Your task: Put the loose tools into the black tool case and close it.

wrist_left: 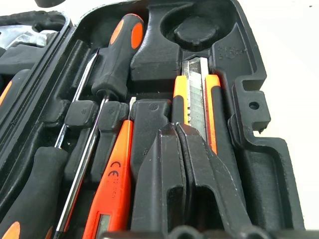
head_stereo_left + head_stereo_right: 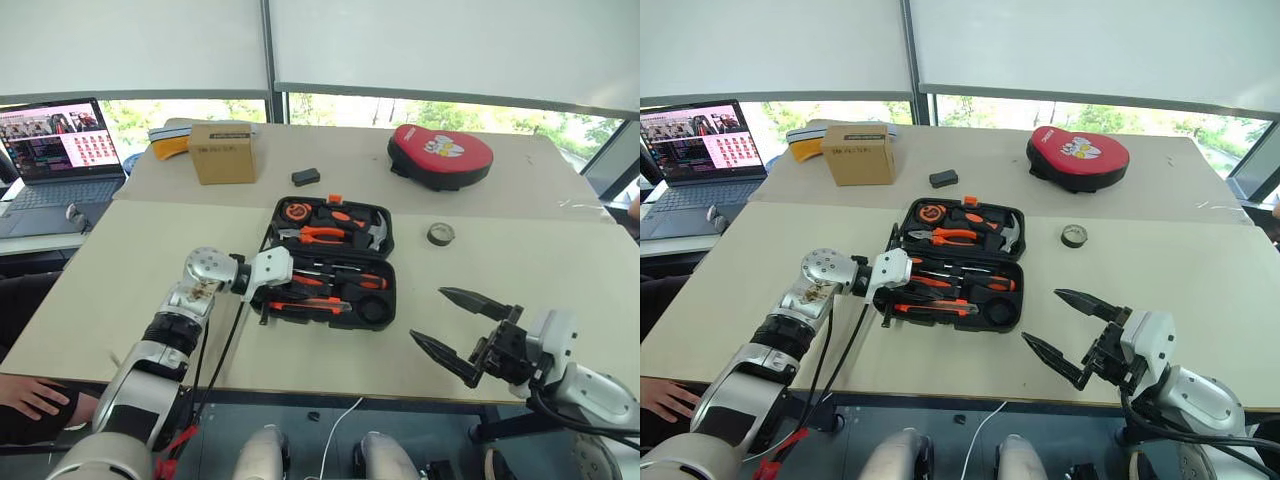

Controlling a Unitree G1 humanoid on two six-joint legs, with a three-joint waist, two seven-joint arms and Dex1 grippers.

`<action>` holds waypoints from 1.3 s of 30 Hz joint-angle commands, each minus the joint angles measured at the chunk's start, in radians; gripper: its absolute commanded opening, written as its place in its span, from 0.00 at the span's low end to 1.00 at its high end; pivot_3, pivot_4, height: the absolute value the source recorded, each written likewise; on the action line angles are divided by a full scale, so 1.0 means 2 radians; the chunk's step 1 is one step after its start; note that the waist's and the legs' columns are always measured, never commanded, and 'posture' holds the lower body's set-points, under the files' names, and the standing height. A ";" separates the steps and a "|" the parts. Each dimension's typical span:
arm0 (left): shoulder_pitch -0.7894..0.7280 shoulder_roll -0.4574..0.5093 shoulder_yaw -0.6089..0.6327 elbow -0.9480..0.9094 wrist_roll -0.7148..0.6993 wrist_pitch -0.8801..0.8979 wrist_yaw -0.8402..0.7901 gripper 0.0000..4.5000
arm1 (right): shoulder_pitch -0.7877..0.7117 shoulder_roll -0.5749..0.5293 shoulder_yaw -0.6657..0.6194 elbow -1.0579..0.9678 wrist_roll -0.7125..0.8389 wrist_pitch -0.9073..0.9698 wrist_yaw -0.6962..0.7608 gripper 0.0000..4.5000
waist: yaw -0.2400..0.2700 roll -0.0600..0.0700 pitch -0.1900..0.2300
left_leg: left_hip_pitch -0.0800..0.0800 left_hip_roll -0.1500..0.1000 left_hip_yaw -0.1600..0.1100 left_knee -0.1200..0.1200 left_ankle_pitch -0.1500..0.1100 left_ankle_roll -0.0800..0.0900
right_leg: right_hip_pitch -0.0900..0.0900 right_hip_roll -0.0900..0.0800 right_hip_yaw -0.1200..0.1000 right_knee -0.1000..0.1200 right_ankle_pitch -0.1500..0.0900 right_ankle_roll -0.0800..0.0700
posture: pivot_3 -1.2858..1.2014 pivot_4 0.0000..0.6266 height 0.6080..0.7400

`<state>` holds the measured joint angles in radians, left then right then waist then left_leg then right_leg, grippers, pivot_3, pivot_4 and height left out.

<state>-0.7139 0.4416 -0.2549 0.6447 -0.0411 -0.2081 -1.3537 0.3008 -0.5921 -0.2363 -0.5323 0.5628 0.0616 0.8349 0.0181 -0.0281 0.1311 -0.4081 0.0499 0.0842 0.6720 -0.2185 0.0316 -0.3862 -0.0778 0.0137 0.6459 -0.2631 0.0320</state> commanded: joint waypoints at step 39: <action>0.159 0.099 0.247 -0.265 -0.295 0.253 0.056 1.00 | -0.349 -0.109 0.026 0.260 -0.069 0.212 -0.089 1.00 | -0.016 0.002 0.003 | -0.002 0.001 0.000 -0.004 0.000 0.000 | -0.006 0.001 0.003 0.001 -0.001 -0.002 | 0.52 0.24 1.00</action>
<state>-0.3823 0.6345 0.2212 0.1344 -0.6288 0.3081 -1.2575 -0.2633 -0.7760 -0.2982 -0.1095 0.5069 0.3712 0.6451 -0.0149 -0.0250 0.1374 -0.4146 0.0511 0.0835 0.6624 -0.2177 0.0306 -0.4013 -0.0765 0.0192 0.6475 -0.2647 0.0288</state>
